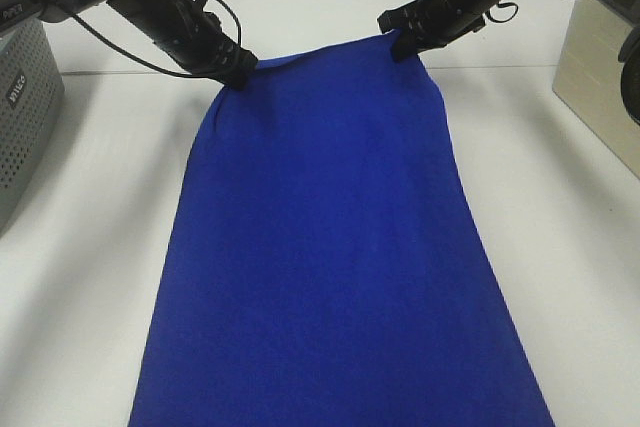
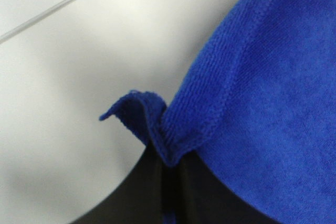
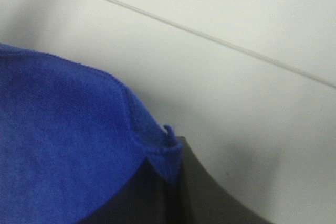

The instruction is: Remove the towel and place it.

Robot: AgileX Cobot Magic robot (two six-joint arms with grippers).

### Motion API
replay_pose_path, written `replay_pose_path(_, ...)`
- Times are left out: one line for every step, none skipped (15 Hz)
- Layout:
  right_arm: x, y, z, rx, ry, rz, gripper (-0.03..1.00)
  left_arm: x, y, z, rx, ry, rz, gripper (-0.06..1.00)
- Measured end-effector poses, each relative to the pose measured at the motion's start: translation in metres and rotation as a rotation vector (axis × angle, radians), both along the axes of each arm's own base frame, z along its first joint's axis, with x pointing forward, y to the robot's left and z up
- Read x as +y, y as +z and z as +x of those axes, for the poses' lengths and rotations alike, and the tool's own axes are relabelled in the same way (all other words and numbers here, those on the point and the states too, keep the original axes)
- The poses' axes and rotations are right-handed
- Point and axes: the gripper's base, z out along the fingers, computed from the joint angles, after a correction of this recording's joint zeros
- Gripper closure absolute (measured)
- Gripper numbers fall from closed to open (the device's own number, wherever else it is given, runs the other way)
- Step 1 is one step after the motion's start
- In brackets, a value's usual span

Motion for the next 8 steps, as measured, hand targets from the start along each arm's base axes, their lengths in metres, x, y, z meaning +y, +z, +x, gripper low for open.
replay_pose_path(0.000,0.001,0.001,-0.015,0.002,-0.002,0.95,0.001,0.001,0.002,-0.028,0.012,0.000,0.92)
replay_pose_path(0.000,0.001,0.002,-0.026,0.003,-0.005,0.95,0.001,0.002,0.005,-0.057,0.026,-0.001,0.92)
replay_pose_path(0.000,0.002,0.003,-0.045,-0.002,-0.006,0.95,0.001,0.004,0.008,-0.089,0.041,-0.005,0.92)
replay_pose_path(-0.001,0.003,0.005,-0.071,-0.011,-0.006,0.95,0.002,0.005,0.010,-0.114,0.051,-0.007,0.92)
replay_pose_path(-0.001,0.004,0.007,-0.092,-0.017,-0.008,0.95,0.002,0.007,0.012,-0.141,0.059,-0.007,0.92)
replay_pose_path(-0.002,0.005,0.009,-0.112,-0.026,-0.008,0.95,0.003,0.008,0.014,-0.171,0.072,-0.010,0.92)
replay_pose_path(-0.002,0.005,0.010,-0.126,-0.032,-0.007,0.95,0.003,0.010,0.016,-0.195,0.078,-0.007,0.92)
replay_pose_path(-0.002,0.006,0.011,-0.143,-0.037,-0.009,0.95,0.004,0.011,0.018,-0.220,0.079,-0.002,0.92)
